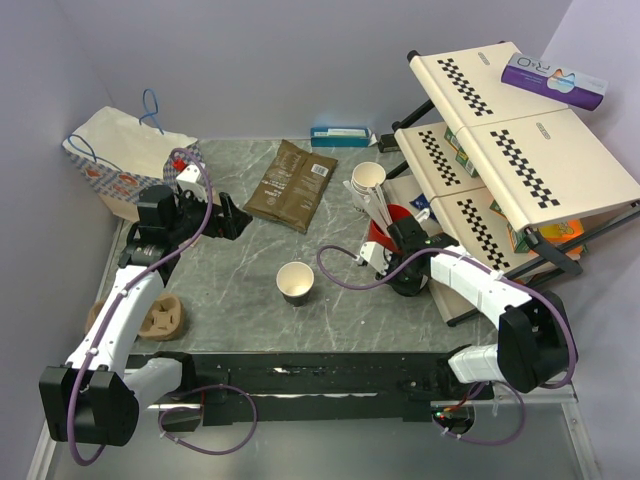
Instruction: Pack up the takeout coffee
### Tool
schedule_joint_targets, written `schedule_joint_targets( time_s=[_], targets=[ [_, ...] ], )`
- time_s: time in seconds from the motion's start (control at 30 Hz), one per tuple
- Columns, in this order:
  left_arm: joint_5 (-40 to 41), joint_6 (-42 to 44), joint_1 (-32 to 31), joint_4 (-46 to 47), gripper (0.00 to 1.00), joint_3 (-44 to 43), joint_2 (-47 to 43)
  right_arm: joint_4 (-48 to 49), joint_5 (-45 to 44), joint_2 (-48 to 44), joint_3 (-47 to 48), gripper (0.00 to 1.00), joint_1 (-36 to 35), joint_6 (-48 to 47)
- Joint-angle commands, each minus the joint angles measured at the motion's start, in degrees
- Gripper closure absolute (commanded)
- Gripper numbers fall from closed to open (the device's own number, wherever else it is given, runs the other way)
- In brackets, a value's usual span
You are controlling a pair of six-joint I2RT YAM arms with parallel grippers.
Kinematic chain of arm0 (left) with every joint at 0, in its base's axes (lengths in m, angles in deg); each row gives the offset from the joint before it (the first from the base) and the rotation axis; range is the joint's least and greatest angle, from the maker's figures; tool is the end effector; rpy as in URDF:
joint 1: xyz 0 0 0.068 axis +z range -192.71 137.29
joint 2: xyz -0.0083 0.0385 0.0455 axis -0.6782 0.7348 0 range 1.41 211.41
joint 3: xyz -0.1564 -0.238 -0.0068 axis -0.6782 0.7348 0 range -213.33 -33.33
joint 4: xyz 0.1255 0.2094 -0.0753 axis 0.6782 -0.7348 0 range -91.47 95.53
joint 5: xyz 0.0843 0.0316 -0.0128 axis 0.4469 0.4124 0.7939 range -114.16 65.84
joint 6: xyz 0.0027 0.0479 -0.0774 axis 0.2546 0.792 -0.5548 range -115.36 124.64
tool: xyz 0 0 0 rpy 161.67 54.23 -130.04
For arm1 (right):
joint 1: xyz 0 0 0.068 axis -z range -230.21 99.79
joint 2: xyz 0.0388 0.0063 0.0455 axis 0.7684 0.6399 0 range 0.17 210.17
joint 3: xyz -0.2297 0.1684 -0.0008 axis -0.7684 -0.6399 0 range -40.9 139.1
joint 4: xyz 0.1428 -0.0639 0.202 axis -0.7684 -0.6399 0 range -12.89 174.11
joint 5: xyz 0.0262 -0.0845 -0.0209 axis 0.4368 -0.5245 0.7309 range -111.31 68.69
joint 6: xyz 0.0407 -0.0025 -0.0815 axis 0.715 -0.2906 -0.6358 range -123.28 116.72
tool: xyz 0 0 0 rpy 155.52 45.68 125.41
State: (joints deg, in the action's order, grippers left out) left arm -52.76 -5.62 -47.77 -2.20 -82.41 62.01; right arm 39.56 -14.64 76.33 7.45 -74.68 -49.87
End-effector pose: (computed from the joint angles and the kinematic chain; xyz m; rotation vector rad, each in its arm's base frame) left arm 0.2631 -0.0626 0.3175 0.2557 1.9005 -0.6553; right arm 0.2145 0.1080 0.1758 -1.6574 2.2774 0.0773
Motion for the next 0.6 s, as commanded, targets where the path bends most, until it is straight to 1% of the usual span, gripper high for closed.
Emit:
schedule_joint_targets(
  time_s=[0.0, 0.13, 0.2, 0.4, 0.57],
  targets=[
    [-0.58, -0.99, 0.14, 2.71, 0.00, 0.04, -0.04, -0.70, 0.35, 0.66, 1.12, 0.78, 0.65, -0.61],
    [-0.75, -1.43, 0.14, 3.15, 0.01, 0.21, -0.04, -1.41, 0.62, 0.39, 1.56, 0.85, 0.91, -0.52],
    [-0.84, -1.60, 0.23, 3.33, 0.01, 0.47, -0.13, -1.76, 0.62, 0.31, 1.65, 0.87, 1.00, -0.52],
    [-0.84, -1.69, 0.23, 3.51, 0.01, 0.91, -0.57, -3.17, 0.53, 0.04, 2.44, 1.00, 1.26, -0.52],
    [-0.93, -1.60, 0.23, 3.42, 0.01, 0.92, -0.74, -5.98, 0.62, -1.36, 4.46, 1.00, 1.88, 0.00]
  ],
)
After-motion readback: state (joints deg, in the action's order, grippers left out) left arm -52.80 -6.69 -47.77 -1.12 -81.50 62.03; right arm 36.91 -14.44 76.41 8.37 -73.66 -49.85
